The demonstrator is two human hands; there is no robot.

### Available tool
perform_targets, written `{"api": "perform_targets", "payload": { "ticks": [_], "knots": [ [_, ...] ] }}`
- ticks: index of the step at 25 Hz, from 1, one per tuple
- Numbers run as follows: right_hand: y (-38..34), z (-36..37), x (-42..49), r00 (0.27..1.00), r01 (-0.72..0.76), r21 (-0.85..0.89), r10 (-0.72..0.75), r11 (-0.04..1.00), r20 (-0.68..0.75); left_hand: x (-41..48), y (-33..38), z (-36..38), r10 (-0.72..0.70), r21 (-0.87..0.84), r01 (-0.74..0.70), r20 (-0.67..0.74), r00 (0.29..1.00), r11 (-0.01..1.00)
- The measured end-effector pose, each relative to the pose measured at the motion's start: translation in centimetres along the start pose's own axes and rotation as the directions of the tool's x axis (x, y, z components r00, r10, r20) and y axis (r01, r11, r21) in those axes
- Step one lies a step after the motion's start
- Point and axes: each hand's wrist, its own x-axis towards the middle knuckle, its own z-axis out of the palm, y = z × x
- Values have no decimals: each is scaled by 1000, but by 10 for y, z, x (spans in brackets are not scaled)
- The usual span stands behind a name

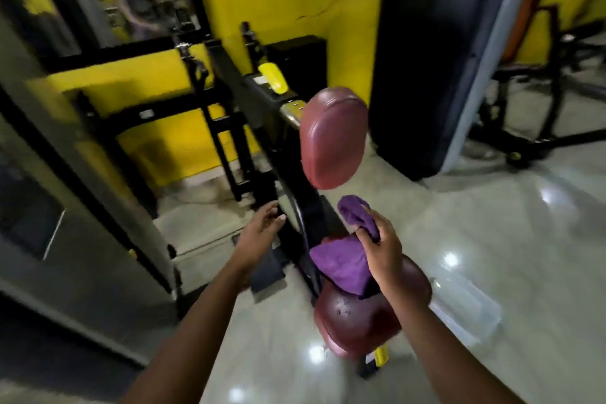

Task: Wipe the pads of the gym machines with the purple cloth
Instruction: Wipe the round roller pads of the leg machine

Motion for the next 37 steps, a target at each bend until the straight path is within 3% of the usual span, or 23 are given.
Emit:
{"api": "perform_targets", "payload": {
  "ticks": [3,5,9,12,15,18,23,27,29,33,37],
  "knots": [
    [-14,15,12,959,-177,71,188,982,-213,44,27,-2,102,-79,-96,72,992,992],
    [-26,33,28,907,-208,167,254,964,-335,77,44,-2,171,-116,-160,87,981,980],
    [-52,79,73,819,-116,405,318,907,-478,131,80,4,304,-178,-277,145,942,944],
    [-76,115,106,789,81,330,142,940,-597,163,107,15,369,-231,-315,245,897,920],
    [-96,145,137,796,84,62,-30,995,-604,187,113,22,381,-290,-282,387,840,915],
    [-93,150,157,753,24,-22,-33,999,-657,196,108,20,369,-331,-226,476,798,916],
    [-69,132,170,714,-128,351,332,927,-617,200,102,17,355,-306,-220,509,784,926],
    [-97,155,157,714,-73,167,169,983,-679,202,99,12,366,-301,-230,550,751,925],
    [-90,140,173,721,-68,159,159,985,-675,205,95,13,377,-307,-241,541,752,921],
    [-40,103,205,721,-167,394,384,904,-576,214,84,17,368,-312,-226,538,758,923],
    [12,113,203,700,-287,526,550,801,-455,218,79,19,360,-318,-213,532,766,924]
  ]
}}
